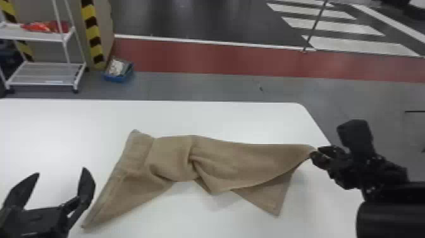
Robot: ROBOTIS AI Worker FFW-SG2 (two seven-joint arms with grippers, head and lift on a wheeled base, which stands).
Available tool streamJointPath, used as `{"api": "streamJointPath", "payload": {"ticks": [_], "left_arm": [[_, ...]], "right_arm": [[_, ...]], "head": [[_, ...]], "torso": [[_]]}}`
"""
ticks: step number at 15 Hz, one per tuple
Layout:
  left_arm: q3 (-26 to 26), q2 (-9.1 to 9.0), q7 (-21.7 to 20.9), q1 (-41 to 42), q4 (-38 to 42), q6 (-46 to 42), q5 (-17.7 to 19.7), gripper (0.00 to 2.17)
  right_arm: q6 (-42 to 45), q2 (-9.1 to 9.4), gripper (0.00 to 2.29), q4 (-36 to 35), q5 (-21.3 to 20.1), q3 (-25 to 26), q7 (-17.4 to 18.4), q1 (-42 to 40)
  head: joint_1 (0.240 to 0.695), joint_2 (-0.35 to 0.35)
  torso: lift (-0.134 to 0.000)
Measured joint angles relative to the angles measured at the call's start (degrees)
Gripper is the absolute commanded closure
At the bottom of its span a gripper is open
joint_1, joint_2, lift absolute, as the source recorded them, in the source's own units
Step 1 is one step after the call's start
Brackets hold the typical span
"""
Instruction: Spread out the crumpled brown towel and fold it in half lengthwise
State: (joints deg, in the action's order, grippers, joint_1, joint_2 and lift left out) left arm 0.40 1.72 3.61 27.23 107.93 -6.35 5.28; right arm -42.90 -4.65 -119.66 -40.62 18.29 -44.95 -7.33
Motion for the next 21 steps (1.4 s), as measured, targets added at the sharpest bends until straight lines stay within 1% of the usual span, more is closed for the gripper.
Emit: {"api": "streamJointPath", "payload": {"ticks": [1,3,5,6,7,8,10,11,12,13,16,17,18,20,21], "left_arm": [[0.03,0.14,0.03,-0.11,-0.01,-0.01,0.09,0.07],[0.2,0.43,-0.04,-0.44,0.16,0.05,0.17,0.06],[0.44,0.61,-0.18,-1.04,0.7,0.48,0.17,0.06],[0.52,0.73,-0.19,-1.54,0.88,0.78,0.17,0.06],[0.58,0.85,-0.26,-1.92,1.03,0.97,0.17,0.06],[0.62,0.96,-0.46,-2.25,1.23,1.23,0.18,0.06],[0.65,1.2,-0.69,-2.56,1.37,1.78,0.31,0.06],[0.65,1.35,-0.78,-2.59,1.3,1.88,0.47,0.06],[0.64,1.45,-0.78,-2.57,1.12,1.91,0.56,0.06],[0.66,1.57,-0.79,-2.44,1.05,1.92,0.62,0.06],[2.85,1.95,-0.87,-1.74,1.89,2.56,1.83,0.06],[4.3,2.24,-0.89,-1.65,2.57,3.32,2.69,0.06],[5.64,2.65,-0.89,-1.59,3.2,4.02,3.5,0.06],[7.29,3.2,-0.89,-1.37,4.13,4.82,4.58,0.06],[7.78,3.43,-0.88,-1.18,4.4,4.99,4.97,0.06]], "right_arm": [[0.15,0.07,0.02,0.1,-0.99,-0.14,0.18,-0.36],[0.22,0.23,0.04,-1.15,-1.66,0.99,-0.2,-1.15],[0.08,0.0,0.05,-3.69,-1.62,2.34,-1.84,-2.0],[-0.14,-0.08,0.06,-5.86,-0.88,2.59,-2.72,-2.82],[-0.44,0.04,0.07,-7.95,0.32,2.3,-3.3,-3.7],[-1.27,0.59,0.07,-10.2,2.02,1.18,-4.16,-4.53],[-4.52,2.98,0.08,-13.33,3.49,-3.44,-5.39,-5.11],[-6.49,4.0,0.08,-14.34,3.42,-6.94,-5.95,-5.19],[-8.12,4.36,0.08,-14.83,2.98,-10.97,-6.19,-5.22],[-8.9,4.48,0.08,-14.86,2.35,-14.74,-6.21,-5.23],[-8.61,4.56,0.09,-11.51,-2.45,-28.15,-5.56,-5.04],[-8.14,4.56,0.09,-9.22,-4.68,-32.57,-4.96,-4.68],[-7.39,4.56,0.1,-6.49,-6.54,-36.34,-4.02,-4.2],[-5.15,4.56,0.1,-1.53,-9.26,-41.54,-2.65,-3.37],[-3.62,4.56,0.11,0.84,-10.53,-43.65,-1.8,-2.97]], "head": [[0.695,-0.198],[0.695,-0.205],[0.695,-0.213],[0.695,-0.214],[0.695,-0.199],[0.695,-0.18],[0.695,-0.121],[0.695,-0.091],[0.695,-0.055],[0.695,0.018],[0.695,0.136],[0.695,0.222],[0.695,0.258],[0.695,0.323],[0.695,0.344]], "torso": [[-0.125],[-0.125],[-0.125],[-0.125],[-0.125],[-0.125],[-0.125],[-0.125],[-0.125],[-0.125],[-0.125],[-0.125],[-0.125],[-0.125],[-0.125]]}}
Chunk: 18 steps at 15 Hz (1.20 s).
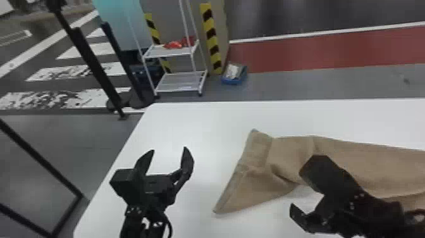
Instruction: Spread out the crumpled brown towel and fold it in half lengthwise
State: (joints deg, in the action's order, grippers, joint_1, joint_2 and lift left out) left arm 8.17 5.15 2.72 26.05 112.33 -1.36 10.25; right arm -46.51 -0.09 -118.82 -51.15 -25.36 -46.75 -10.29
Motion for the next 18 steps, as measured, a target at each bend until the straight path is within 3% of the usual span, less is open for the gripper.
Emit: {"api": "streamJointPath", "payload": {"ticks": [8,18], "left_arm": [[0.29,1.81,-0.05,1.34,1.24,0.09,1.56,0.06],[-0.1,2.23,-0.01,2.49,2.2,0.09,1.79,0.06]], "right_arm": [[5.75,0.0,0.29,11.89,-4.54,-9.13,4.86,3.55],[5.97,0.0,0.59,16.27,-2.95,-11.9,10.93,5.66]], "head": [[0.695,0.35],[0.695,0.35]], "torso": [[-0.125],[-0.125]]}}
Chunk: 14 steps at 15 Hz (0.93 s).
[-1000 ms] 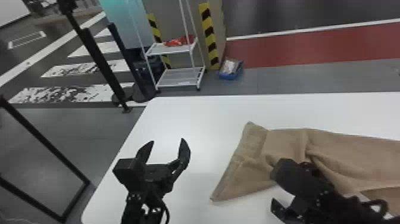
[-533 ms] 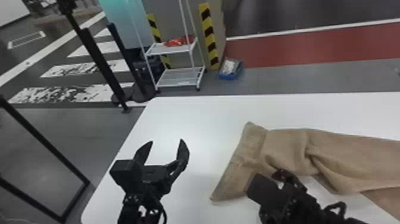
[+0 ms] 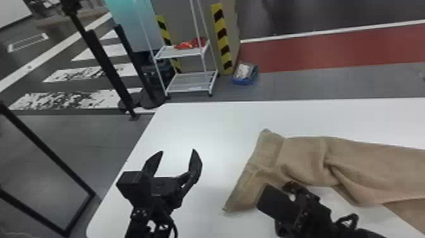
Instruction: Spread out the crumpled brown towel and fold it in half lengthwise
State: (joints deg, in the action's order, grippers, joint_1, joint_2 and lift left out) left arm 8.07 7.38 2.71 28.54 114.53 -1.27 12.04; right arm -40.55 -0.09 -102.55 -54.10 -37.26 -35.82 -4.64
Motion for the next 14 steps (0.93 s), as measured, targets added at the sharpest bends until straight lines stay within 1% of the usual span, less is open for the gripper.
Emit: {"api": "streamJointPath", "payload": {"ticks": [3,4,7,9,10,11,12,14], "left_arm": [[-0.19,-0.27,0.0,0.18,0.08,0.0,-0.18,0.06],[-0.23,-0.38,0.0,0.26,0.11,0.0,-0.23,0.06],[-0.26,-0.58,0.0,0.47,0.25,-0.08,-0.27,0.06],[-0.19,-0.66,0.01,0.55,0.32,-0.14,-0.28,0.06],[-0.14,-0.7,0.01,0.59,0.33,-0.16,-0.3,0.06],[-0.1,-0.8,0.01,0.62,0.34,-0.17,-0.33,0.06],[-0.08,-0.91,0.01,0.64,0.34,-0.18,-0.36,0.06],[-0.08,-1.12,0.01,0.63,0.35,-0.18,-0.43,0.06]], "right_arm": [[-0.19,0.0,0.57,0.14,0.67,0.33,1.81,0.87],[-0.24,0.0,0.44,0.15,0.92,0.34,1.91,1.08],[-1.16,0.0,0.42,0.16,1.58,0.05,1.75,1.85],[-2.68,0.0,0.43,0.13,1.73,-0.3,1.04,2.29],[-3.45,0.0,0.46,0.13,1.63,-0.51,0.87,2.53],[-4.25,0.0,0.57,0.13,1.29,-0.83,0.83,3.01],[-4.82,0.0,0.77,0.24,0.9,-1.21,0.88,3.66],[-5.46,0.0,0.86,1.03,0.35,-2.06,1.44,4.83]], "head": [[0.695,0.35],[0.695,0.35],[0.695,0.35],[0.695,0.35],[0.695,0.35],[0.695,0.35],[0.695,0.35],[0.695,0.35]], "torso": [[-0.125],[-0.125],[-0.125],[-0.125],[-0.125],[-0.125],[-0.125],[-0.125]]}}
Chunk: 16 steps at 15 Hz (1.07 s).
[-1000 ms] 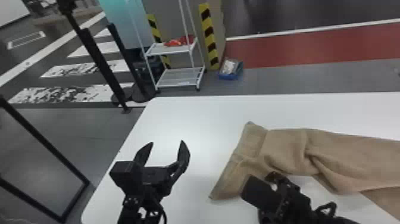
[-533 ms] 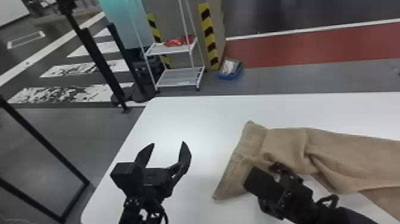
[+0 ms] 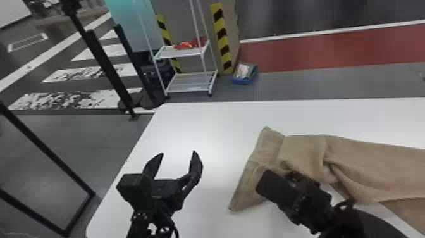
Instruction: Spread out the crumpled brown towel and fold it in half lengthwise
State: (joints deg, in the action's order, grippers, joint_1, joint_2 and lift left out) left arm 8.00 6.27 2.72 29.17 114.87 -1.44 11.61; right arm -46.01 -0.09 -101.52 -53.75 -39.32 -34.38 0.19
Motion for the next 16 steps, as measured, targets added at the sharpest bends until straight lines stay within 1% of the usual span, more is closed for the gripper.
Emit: {"api": "streamJointPath", "payload": {"ticks": [1,3,5,7,8,11,14,16], "left_arm": [[0.0,-0.07,0.0,-0.03,0.0,0.0,-0.02,0.06],[0.02,-0.14,-0.01,-0.19,-0.16,0.0,-0.07,0.06],[0.09,-0.19,0.0,-0.42,-0.4,0.0,-0.03,0.06],[0.17,-0.2,0.0,-0.71,-0.6,0.0,0.06,0.06],[0.18,-0.2,0.0,-0.83,-0.71,0.0,0.07,0.06],[0.22,-0.2,0.0,-1.21,-1.1,0.0,0.08,0.06],[0.33,-0.16,-0.02,-1.3,-1.17,0.0,0.08,0.06],[0.39,-0.12,0.0,-1.22,-1.1,0.0,0.08,0.06]], "right_arm": [[-0.11,0.0,0.97,0.26,0.06,-0.3,0.56,0.33],[-0.15,0.0,0.97,0.42,1.12,-0.5,1.67,0.82],[-0.14,0.0,0.97,0.28,2.68,-0.27,1.76,1.15],[-0.3,0.0,0.97,-1.07,6.24,0.85,2.55,1.33],[-0.29,0.0,0.97,-1.95,8.68,1.77,3.13,1.38],[2.7,0.0,0.97,-5.17,18.78,6.17,4.78,1.46],[6.93,0.0,0.97,-8.23,30.21,11.12,7.9,1.86],[11.05,0.0,0.97,-8.67,37.52,14.5,8.79,2.81]], "head": [[0.695,0.35],[0.695,0.35],[0.695,0.35],[0.695,0.35],[0.695,0.35],[0.695,0.35],[0.695,0.35],[0.695,0.35]], "torso": [[-0.125],[-0.125],[-0.125],[-0.125],[-0.125],[-0.125],[-0.125],[-0.125]]}}
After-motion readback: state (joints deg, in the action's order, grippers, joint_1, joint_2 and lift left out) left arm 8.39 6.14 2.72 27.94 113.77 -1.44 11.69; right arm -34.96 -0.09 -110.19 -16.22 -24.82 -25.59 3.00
